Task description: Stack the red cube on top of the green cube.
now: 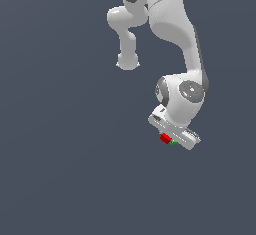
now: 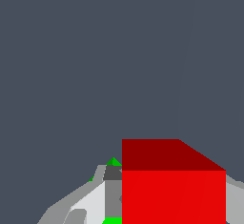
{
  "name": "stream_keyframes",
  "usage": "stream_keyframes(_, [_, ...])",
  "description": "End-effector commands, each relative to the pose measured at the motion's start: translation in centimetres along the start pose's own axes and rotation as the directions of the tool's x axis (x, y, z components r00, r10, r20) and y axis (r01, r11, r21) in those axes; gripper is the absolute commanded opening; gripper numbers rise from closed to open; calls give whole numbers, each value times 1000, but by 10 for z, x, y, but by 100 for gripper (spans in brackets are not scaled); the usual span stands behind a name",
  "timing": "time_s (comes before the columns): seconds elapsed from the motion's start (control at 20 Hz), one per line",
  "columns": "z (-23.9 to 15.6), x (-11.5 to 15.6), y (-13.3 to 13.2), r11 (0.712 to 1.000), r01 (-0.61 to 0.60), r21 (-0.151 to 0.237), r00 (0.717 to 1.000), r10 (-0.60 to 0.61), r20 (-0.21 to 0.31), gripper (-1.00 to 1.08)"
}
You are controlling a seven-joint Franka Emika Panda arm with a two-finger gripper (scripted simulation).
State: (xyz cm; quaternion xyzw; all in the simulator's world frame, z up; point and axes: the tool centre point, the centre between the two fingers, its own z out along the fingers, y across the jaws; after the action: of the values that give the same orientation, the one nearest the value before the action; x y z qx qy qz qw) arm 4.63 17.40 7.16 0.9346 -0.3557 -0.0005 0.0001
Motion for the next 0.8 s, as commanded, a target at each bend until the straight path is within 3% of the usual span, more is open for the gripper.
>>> stream_keyframes(0.0, [5, -19, -12, 1000, -2, 1, 1000, 2, -1, -100])
stream_keyframes(0.45, [12, -45, -30, 1000, -2, 1, 1000, 2, -1, -100])
stream_keyframes(0.5, [12, -45, -30, 1000, -2, 1, 1000, 2, -1, 100])
stream_keyframes(0.75, [12, -45, -30, 1000, -2, 1, 1000, 2, -1, 100])
